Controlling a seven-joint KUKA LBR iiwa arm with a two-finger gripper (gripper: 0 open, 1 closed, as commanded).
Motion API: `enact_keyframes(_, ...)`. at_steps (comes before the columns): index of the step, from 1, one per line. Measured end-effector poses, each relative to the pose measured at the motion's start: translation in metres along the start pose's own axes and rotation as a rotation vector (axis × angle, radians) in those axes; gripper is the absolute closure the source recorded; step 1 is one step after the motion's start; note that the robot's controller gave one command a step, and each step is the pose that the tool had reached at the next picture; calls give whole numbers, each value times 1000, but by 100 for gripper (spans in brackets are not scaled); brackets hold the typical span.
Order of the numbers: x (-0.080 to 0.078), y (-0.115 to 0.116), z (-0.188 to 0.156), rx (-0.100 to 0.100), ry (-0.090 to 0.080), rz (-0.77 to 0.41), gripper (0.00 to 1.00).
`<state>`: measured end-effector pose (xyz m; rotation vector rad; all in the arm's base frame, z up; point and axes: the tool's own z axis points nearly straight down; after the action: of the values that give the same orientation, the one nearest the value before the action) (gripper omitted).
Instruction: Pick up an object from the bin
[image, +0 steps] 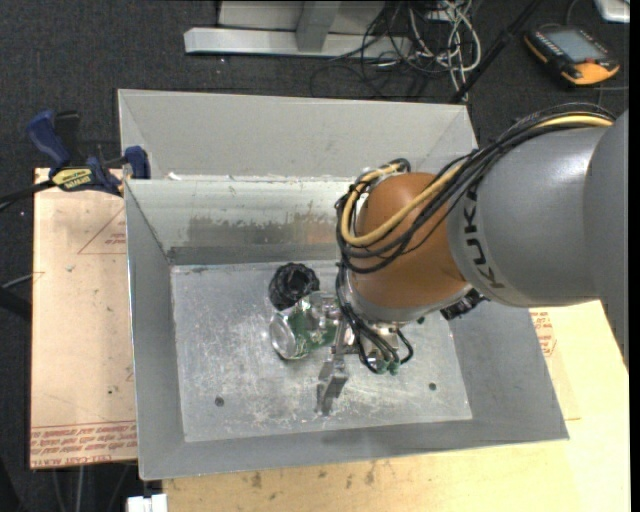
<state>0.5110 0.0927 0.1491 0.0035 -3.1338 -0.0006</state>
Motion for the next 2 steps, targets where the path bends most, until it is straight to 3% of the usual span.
enact_keyframes(1, -2, 0, -4, -1, -8, 3, 0)
enact_keyframes(2, -37, -29, 47, -1, -14, -122, 0)
